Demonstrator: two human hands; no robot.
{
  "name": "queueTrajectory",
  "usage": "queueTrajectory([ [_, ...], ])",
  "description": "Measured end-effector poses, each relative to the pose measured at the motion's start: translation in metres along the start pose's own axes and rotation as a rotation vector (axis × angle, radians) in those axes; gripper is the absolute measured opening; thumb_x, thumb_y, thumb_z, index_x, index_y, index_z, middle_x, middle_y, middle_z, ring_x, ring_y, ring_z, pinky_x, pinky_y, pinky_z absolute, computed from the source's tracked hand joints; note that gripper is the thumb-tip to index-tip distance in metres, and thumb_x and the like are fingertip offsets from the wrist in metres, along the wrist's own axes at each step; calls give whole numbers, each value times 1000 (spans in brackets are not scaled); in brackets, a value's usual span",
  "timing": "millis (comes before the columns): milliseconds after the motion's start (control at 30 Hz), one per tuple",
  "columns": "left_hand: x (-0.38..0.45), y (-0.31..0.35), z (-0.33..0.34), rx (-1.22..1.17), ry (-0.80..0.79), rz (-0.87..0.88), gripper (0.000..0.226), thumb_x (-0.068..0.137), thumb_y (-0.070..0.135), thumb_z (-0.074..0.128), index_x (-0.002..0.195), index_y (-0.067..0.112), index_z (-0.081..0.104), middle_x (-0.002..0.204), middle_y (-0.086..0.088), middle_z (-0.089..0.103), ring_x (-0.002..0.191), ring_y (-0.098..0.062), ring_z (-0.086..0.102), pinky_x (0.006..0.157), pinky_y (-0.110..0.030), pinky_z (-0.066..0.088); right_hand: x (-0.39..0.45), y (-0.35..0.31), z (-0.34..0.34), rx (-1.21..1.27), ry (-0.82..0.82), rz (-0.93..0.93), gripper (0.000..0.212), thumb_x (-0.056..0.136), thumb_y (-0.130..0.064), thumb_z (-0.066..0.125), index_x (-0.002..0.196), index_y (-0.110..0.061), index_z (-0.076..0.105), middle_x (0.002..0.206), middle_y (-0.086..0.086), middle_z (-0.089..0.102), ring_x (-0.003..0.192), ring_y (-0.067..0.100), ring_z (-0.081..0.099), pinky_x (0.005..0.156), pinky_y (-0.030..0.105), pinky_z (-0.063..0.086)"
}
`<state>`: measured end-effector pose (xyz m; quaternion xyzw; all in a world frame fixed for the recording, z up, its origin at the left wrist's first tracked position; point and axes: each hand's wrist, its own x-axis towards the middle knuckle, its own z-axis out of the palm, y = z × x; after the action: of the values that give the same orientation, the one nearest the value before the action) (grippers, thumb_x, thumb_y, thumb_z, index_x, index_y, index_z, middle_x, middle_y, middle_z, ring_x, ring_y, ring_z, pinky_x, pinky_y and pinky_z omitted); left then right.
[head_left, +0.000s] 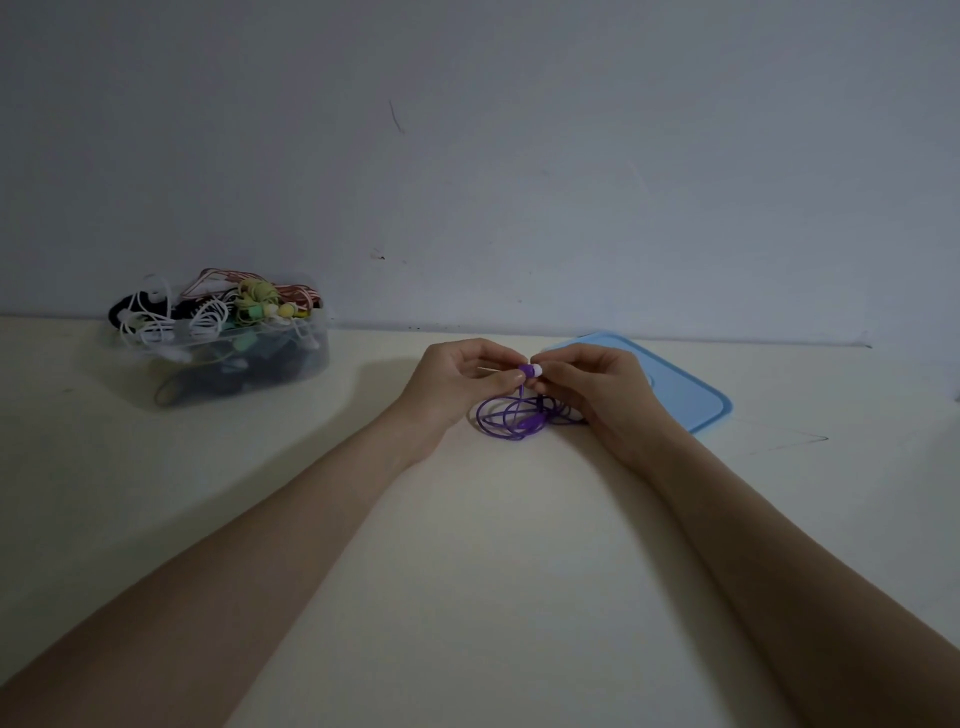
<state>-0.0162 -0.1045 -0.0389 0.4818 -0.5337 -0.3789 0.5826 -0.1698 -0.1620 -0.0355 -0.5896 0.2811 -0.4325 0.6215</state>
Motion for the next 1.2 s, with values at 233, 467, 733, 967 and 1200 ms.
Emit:
queueTrajectory([
  [233, 1, -1, 1, -11, 46, -31, 11, 82, -2, 65, 85, 8, 67, 80, -6, 70, 70, -7, 66, 70, -13, 50, 1, 1, 0, -14, 0, -6, 8, 85, 6, 58, 83, 2, 65, 69, 7, 69, 64, 13, 64, 67, 17, 53],
  [467, 2, -1, 1, -17, 75, -40, 12, 81, -3, 64, 84, 9, 66, 76, -4, 67, 64, -3, 64, 66, -12, 49, 0, 1, 0, -4, 12, 5, 11, 85, 7, 56, 84, 2, 66, 70, 9, 70, 65, 14, 65, 70, 19, 54],
  [733, 2, -1, 0, -35, 74, -39, 13, 81, -4, 64, 84, 9, 66, 73, -2, 68, 64, -3, 64, 66, -12, 49, -2, -3, 3, 51, 0, 24, 10, 82, 5, 60, 79, -1, 68, 71, 7, 70, 68, 12, 66, 76, 19, 55],
  [967, 2, -2, -3, -50, 25, -32, 16, 81, -4, 63, 85, 11, 68, 70, 5, 71, 68, -4, 66, 68, -12, 49, -3, -4, 0, 55, -26, 56, 11, 81, 4, 60, 78, -2, 69, 74, 7, 71, 70, 11, 67, 73, 17, 55],
  [1200, 1, -2, -3, -49, 0, -42, 15, 82, -2, 63, 86, 12, 68, 72, 5, 72, 69, -3, 66, 68, -12, 49, -3, -5, -2, -24, -44, 57, 5, 80, 3, 63, 81, 0, 68, 67, 3, 68, 60, 7, 61, 66, 15, 52],
])
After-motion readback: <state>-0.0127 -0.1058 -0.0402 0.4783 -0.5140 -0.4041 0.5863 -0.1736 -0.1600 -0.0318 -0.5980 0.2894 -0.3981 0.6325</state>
